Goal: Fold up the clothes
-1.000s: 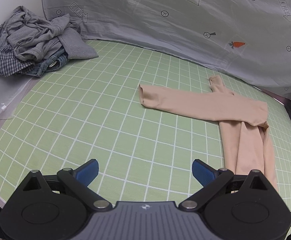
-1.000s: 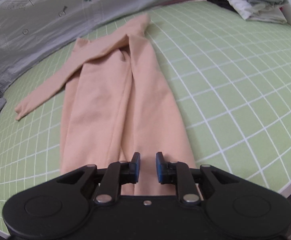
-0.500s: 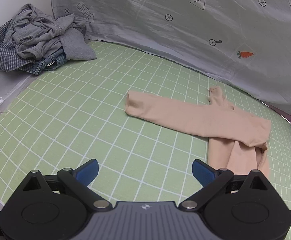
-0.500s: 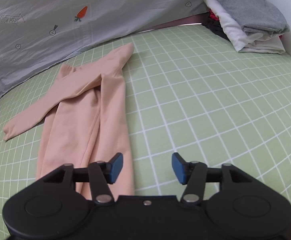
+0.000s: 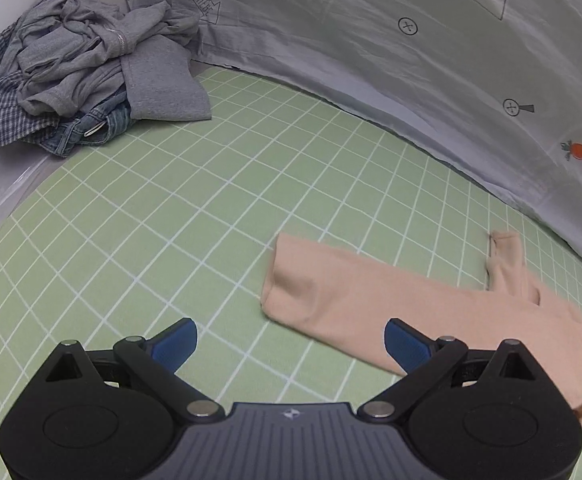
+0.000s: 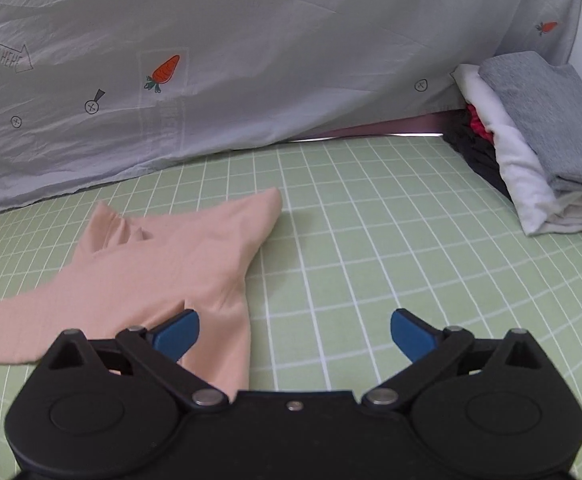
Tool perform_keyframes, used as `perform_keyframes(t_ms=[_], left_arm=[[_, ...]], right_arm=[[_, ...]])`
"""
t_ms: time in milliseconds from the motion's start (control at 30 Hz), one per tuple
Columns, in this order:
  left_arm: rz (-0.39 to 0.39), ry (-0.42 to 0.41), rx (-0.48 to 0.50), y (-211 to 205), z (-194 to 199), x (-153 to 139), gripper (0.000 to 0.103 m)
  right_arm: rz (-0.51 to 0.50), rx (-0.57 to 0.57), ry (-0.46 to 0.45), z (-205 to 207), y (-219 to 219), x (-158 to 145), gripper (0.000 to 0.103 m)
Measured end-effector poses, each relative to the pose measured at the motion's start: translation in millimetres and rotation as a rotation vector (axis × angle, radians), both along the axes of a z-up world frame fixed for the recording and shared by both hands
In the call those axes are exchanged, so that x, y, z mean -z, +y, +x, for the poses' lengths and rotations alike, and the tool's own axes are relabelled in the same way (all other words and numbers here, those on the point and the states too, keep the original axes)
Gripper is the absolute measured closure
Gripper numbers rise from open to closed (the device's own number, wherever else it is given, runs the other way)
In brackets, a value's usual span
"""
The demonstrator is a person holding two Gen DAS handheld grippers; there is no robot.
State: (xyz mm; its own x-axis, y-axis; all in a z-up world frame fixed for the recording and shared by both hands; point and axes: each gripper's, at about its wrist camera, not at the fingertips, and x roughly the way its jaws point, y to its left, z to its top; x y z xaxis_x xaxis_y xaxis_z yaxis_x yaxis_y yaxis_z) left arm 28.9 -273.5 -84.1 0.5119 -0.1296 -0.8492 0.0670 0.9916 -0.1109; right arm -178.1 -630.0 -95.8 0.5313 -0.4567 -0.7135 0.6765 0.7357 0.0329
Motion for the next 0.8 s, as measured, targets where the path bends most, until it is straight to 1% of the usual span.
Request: perform_keyframes(t_ms=[100,133,167,233,300,333,367,400,433,467,533,567,600,633,667,700,733,767,800], left_arm=[[0.043,0.013,0.027,-4.8,24.0,12.0,0.004],[0.050,0.019,0.039,-7.4,29.0,16.9,0.004],[0.052,0.026,0.046,-8.6,34.5,22.2,0.005],[0.050,0.042,0.041,-8.0,42.3,32.3,0.008],[0.041,0.052,0.040,-6.6,46.5,39.7,0.017],[0.036,0.056,0.042,-6.0,48.0,42.9,0.020],[0.031,0.059,0.044,-5.3,49.4,46.2,0.026],[0.025,0.062,0.046,-4.7,50.8,49.4,0.031],[0.022,0.061,0.048,-4.6,51.3,50.9,0.034],[0.019,0.059,0.050,-4.7,51.5,52.0,0.040],[0.013,0.056,0.053,-5.0,51.9,54.1,0.043],[0.017,0.050,0.056,-6.1,51.8,54.3,0.045],[0.024,0.043,0.060,-7.5,51.5,54.2,0.050],[0.031,0.036,0.064,-8.9,51.3,54.1,0.055],[0.038,0.030,0.067,-10.3,51.1,53.9,0.069],[0.029,0.027,0.074,-10.9,51.1,54.0,0.088],[0.009,0.029,0.076,-10.6,51.3,54.4,0.095],[-0.013,0.031,0.076,-10.1,51.4,55.0,0.097],[-0.017,0.028,0.084,-10.4,51.3,54.7,0.099]], right_arm=[[-0.015,-0.013,-0.002,29.7,-5.9,-2.9,0.002],[-0.034,-0.029,-0.007,38.2,-5.8,-2.9,0.005],[-0.053,-0.050,-0.002,47.4,-5.6,-1.8,0.008],[-0.087,-0.098,0.020,65.9,-5.5,1.8,0.022],[-0.093,-0.133,0.047,81.2,-4.9,9.1,0.027],[-0.086,-0.146,0.053,87.5,-5.4,13.1,0.033],[-0.077,-0.157,0.057,93.4,-6.2,17.1,0.036],[-0.074,-0.166,0.066,98.6,-6.9,20.8,0.044],[-0.075,-0.174,0.077,103.5,-7.5,24.3,0.049],[-0.076,-0.182,0.088,108.3,-8.0,27.9,0.052],[-0.064,-0.187,0.101,113.4,-10.8,33.1,0.063],[-0.058,-0.189,0.107,115.6,-12.4,35.6,0.066],[-0.051,-0.191,0.113,117.8,-13.9,38.0,0.075],[-0.046,-0.188,0.111,118.0,-15.5,38.9,0.088],[-0.042,-0.184,0.107,117.4,-17.1,39.1,0.094],[-0.039,-0.180,0.103,116.7,-18.7,39.3,0.099],[-0.031,-0.179,0.091,115.2,-20.3,38.0,0.100],[-0.029,-0.174,0.076,113.3,-21.5,35.5,0.101],[-0.028,-0.169,0.061,111.3,-22.5,32.7,0.101]])
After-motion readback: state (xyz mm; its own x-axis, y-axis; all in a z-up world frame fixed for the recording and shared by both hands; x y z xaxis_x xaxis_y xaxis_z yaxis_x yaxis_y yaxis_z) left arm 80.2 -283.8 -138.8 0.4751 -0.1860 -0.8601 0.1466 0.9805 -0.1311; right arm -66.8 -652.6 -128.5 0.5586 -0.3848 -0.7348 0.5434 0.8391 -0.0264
